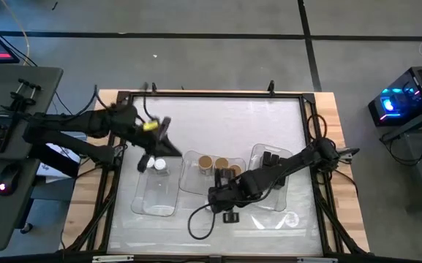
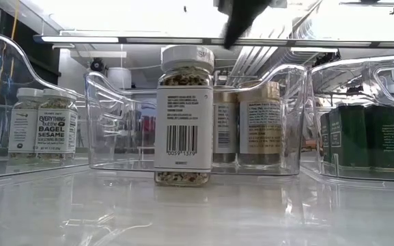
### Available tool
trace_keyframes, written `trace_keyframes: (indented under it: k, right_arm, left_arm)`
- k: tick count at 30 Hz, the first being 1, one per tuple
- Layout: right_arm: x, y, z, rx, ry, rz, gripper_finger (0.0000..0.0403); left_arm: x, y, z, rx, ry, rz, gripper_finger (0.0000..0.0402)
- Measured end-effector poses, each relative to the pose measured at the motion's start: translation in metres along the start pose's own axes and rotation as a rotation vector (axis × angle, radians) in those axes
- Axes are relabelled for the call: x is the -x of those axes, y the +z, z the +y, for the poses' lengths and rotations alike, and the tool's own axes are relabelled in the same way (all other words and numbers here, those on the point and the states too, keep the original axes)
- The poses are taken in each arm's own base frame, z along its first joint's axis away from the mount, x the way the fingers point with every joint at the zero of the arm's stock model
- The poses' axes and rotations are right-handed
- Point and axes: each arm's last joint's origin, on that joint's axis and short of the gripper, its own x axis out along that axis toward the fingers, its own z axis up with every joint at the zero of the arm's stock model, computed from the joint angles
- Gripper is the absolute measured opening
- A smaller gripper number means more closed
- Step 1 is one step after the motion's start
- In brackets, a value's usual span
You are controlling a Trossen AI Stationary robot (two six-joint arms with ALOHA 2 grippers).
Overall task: Sort spices by type
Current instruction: Put the white seasoning bottle into the left transparent bin aligned with the other white seasoning bottles
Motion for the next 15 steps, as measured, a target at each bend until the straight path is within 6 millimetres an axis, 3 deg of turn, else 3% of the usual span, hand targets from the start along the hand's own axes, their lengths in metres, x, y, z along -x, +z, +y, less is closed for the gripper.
trace_keyframes:
  k: [4, 9, 15]
  right_arm:
    - [0.020, -0.008, -0.006, 0.000, -0.056, -0.002, 0.0000]
    - [0.053, -0.010, -0.020, -0.116, -0.065, -0.071, 0.0000]
    - [0.115, -0.036, -0.033, -0.374, -0.204, -0.178, 0.0000]
  left_arm:
    - [-0.017, -0.021, -0.013, -0.033, -0.024, 0.178, 0.0000]
    - [-0.047, -0.035, -0.027, -0.102, -0.017, 0.238, 0.0001]
    - [-0.095, -0.055, -0.034, -0.154, -0.051, 0.278, 0.0039]
